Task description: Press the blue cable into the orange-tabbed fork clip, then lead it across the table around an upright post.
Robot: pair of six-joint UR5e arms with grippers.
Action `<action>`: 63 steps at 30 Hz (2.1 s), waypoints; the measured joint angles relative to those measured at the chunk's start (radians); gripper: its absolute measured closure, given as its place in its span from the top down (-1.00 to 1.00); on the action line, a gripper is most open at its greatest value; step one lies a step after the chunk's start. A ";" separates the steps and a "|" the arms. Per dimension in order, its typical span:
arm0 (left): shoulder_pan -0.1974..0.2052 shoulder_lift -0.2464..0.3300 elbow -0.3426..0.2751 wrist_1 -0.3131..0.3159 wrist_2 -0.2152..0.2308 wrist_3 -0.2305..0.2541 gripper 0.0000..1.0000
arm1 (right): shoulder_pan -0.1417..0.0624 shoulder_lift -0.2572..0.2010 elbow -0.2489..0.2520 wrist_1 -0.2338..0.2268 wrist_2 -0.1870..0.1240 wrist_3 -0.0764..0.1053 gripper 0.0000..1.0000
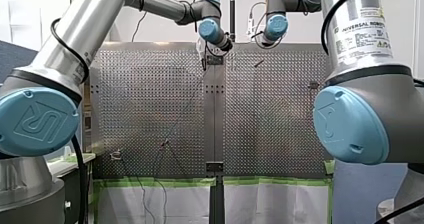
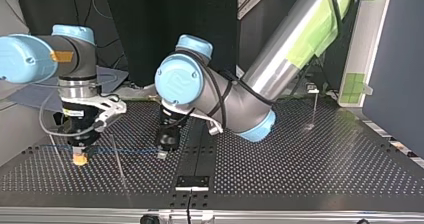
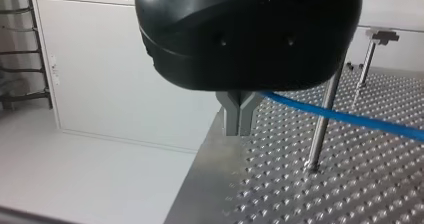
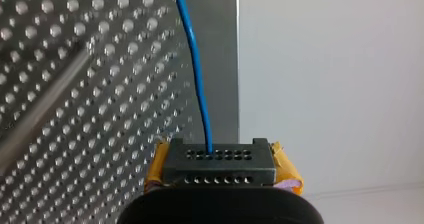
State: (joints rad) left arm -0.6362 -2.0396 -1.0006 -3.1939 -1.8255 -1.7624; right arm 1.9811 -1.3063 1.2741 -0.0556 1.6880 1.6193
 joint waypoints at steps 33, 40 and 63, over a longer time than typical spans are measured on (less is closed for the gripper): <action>-0.059 -0.234 0.286 -0.045 0.011 -0.085 -1.00 | -0.125 0.031 0.002 0.002 -0.069 0.005 -1.00; -0.054 -0.287 0.349 -0.038 0.024 -0.115 -1.00 | -0.138 0.046 0.002 -0.011 -0.085 0.011 -1.00; -0.031 -0.334 0.487 -0.010 0.056 -0.152 -1.00 | -0.186 0.098 -0.021 -0.056 -0.138 0.026 -1.00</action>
State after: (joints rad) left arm -0.6668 -2.3734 -0.5131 -3.2037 -1.7698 -1.9139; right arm 1.7954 -1.2085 1.2534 -0.1115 1.5504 1.6448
